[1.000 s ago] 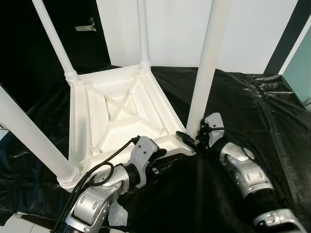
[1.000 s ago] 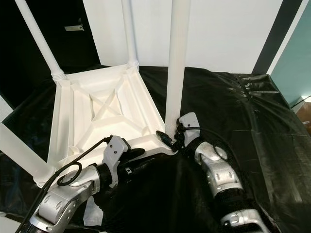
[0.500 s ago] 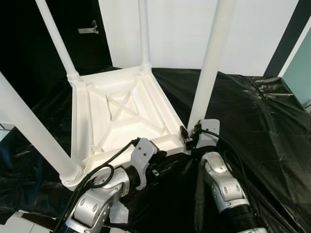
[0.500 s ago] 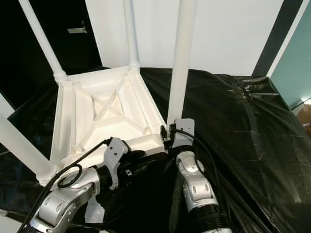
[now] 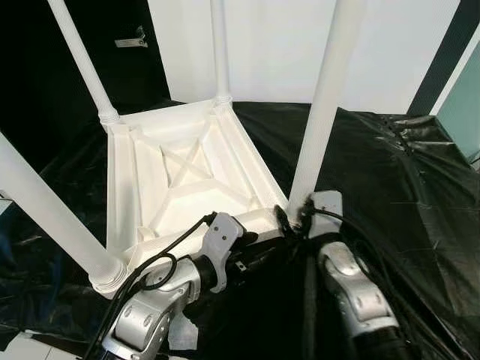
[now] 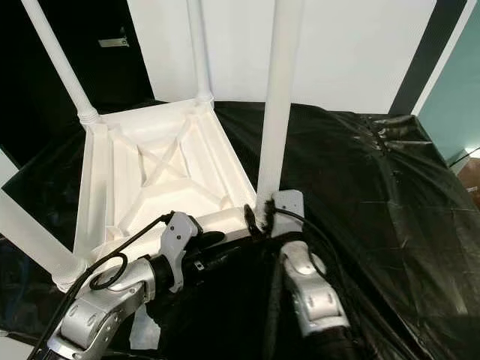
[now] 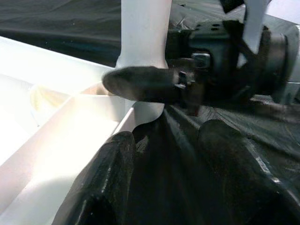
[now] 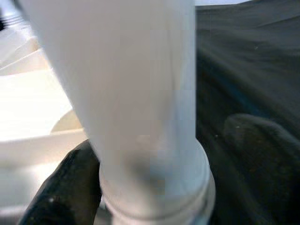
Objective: Building children table
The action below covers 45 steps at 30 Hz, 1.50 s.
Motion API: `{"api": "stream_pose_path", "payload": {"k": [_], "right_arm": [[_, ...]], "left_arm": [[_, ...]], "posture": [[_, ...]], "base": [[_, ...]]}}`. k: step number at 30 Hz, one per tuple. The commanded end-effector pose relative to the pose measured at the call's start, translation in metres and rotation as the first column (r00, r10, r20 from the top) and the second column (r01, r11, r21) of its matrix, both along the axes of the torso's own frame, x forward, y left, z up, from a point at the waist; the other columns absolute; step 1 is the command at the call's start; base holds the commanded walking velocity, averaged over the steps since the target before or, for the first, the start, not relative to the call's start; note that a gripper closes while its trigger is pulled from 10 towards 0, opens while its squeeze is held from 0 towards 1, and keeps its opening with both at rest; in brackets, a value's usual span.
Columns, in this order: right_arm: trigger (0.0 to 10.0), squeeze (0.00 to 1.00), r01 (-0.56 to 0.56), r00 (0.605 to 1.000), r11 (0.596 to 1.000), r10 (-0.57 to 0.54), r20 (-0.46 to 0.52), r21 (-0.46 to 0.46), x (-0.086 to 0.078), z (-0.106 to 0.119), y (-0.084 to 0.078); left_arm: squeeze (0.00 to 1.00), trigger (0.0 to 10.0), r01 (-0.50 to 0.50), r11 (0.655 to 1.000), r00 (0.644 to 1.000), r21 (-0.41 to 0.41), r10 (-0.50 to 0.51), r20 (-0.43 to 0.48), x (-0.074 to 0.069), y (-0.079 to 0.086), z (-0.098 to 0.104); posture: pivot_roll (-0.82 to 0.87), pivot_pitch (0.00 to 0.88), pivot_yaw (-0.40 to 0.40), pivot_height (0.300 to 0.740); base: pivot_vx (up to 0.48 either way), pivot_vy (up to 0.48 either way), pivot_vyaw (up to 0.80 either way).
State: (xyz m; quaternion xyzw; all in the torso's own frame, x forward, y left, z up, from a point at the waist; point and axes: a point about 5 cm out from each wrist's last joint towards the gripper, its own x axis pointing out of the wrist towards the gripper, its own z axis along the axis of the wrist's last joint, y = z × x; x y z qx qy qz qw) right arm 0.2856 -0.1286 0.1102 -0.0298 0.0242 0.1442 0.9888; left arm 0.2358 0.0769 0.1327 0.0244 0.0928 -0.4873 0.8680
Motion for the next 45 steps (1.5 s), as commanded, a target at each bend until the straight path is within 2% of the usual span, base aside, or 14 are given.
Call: {"api": "stream_pose_path", "payload": {"k": [1,2,3,7,8,11,15,25,26,36,39,40,42,45], "right_arm": [[10.0,1.0,-0.049,0.999,0.998,0.049,0.019,0.027,-0.002,0.004,-0.006],[10.0,0.6,-0.083,0.996,0.996,0.083,0.023,0.023,-0.003,0.005,-0.008],[10.0,0.0,-0.171,0.985,0.985,0.171,0.027,0.003,-0.004,0.006,-0.01],[10.0,0.0,-0.242,0.97,0.97,0.243,0.025,-0.011,-0.003,0.007,-0.014],[10.0,0.0,-0.316,0.948,0.948,0.317,0.015,-0.037,0.003,0.011,-0.019],[10.0,0.0,-0.369,0.929,0.927,0.37,0.0,-0.062,0.009,0.013,-0.022],[10.0,0.0,-0.473,0.88,0.874,0.473,-0.026,-0.109,0.02,0.018,-0.022],[10.0,0.0,-0.573,0.816,0.795,0.575,-0.054,-0.199,0.048,0.028,-0.01],[0.0,0.0,-0.584,0.808,0.784,0.586,-0.059,-0.211,0.05,0.028,-0.009],[0.0,0.0,-0.594,0.804,0.789,0.587,-0.089,-0.159,0.046,0.019,-0.015],[0.0,0.0,-0.56,0.829,0.814,0.548,-0.113,-0.153,0.044,0.012,-0.019],[10.0,0.0,-0.523,0.852,0.835,0.507,-0.133,-0.171,0.044,0.008,-0.023],[10.0,0.0,-0.462,0.886,0.868,0.44,-0.145,-0.182,0.045,0.003,-0.028],[10.0,0.0,-0.401,0.915,0.901,0.384,-0.125,-0.164,0.043,0.003,-0.03]], "left_arm": [[0.0,10.0,0.017,1.0,1.0,0.008,-0.017,-0.01,0.0,-0.001,-0.001],[0.0,10.0,0.017,1.0,1.0,0.008,-0.017,-0.009,0.001,-0.001,-0.001],[0.0,10.0,0.016,1.0,1.0,0.007,-0.016,-0.007,0.001,-0.001,-0.001],[0.0,10.0,0.015,1.0,1.0,0.007,-0.015,-0.005,0.002,0.0,0.0],[0.0,10.0,0.014,1.0,1.0,0.009,-0.014,-0.003,0.002,0.001,0.0],[0.0,10.0,0.012,1.0,1.0,0.01,-0.012,-0.002,0.003,0.002,0.0],[0.0,10.0,0.009,1.0,1.0,0.013,-0.009,0.005,0.005,0.002,0.001],[0.0,10.0,0.001,1.0,1.0,0.016,-0.001,0.015,0.008,0.003,0.002],[0.0,10.0,-0.002,1.0,1.0,0.018,0.002,0.017,0.008,0.003,0.002],[0.0,10.0,-0.015,1.0,1.0,0.018,0.015,0.012,0.004,0.005,0.001],[0.0,10.0,-0.015,1.0,1.0,0.019,0.015,0.005,0.001,0.005,-0.001],[0.0,10.0,-0.015,1.0,1.0,0.02,0.015,0.001,0.0,0.006,-0.001],[0.0,10.0,-0.013,1.0,1.0,0.021,0.013,-0.003,-0.002,0.006,-0.002],[0.0,10.0,-0.012,1.0,1.0,0.023,0.012,-0.008,-0.003,0.007,-0.003]], "posture": [[-0.05,0.0,-0.004,0.74],[-0.05,0.0,-0.004,0.74],[-0.05,0.0,-0.004,0.74],[-0.05,0.0,-0.005,0.74],[-0.05,0.0,-0.005,0.74],[-0.04,0.0,-0.008,0.74],[-0.03,0.0,-0.012,0.74],[-0.01,0.0,-0.016,0.74],[0.0,0.0,-0.02,0.74],[0.01,0.0,-0.026,0.74],[0.01,0.0,-0.025,0.74],[0.01,0.0,-0.024,0.74],[0.0,0.0,-0.024,0.74],[0.0,0.0,-0.023,0.74]], "base": [[0.0,0.0,0.0],[0.0,0.0,0.0],[0.0,0.0,0.0],[0.0,0.0,0.0],[0.0,0.0,0.0],[0.0,0.0,0.0],[0.0,0.0,0.0],[0.0,0.0,0.0],[0.0,0.0,0.0],[0.0,0.0,0.0],[0.0,0.0,0.0],[0.0,0.0,0.0],[0.0,0.0,0.0],[0.0,0.0,0.0]]}}
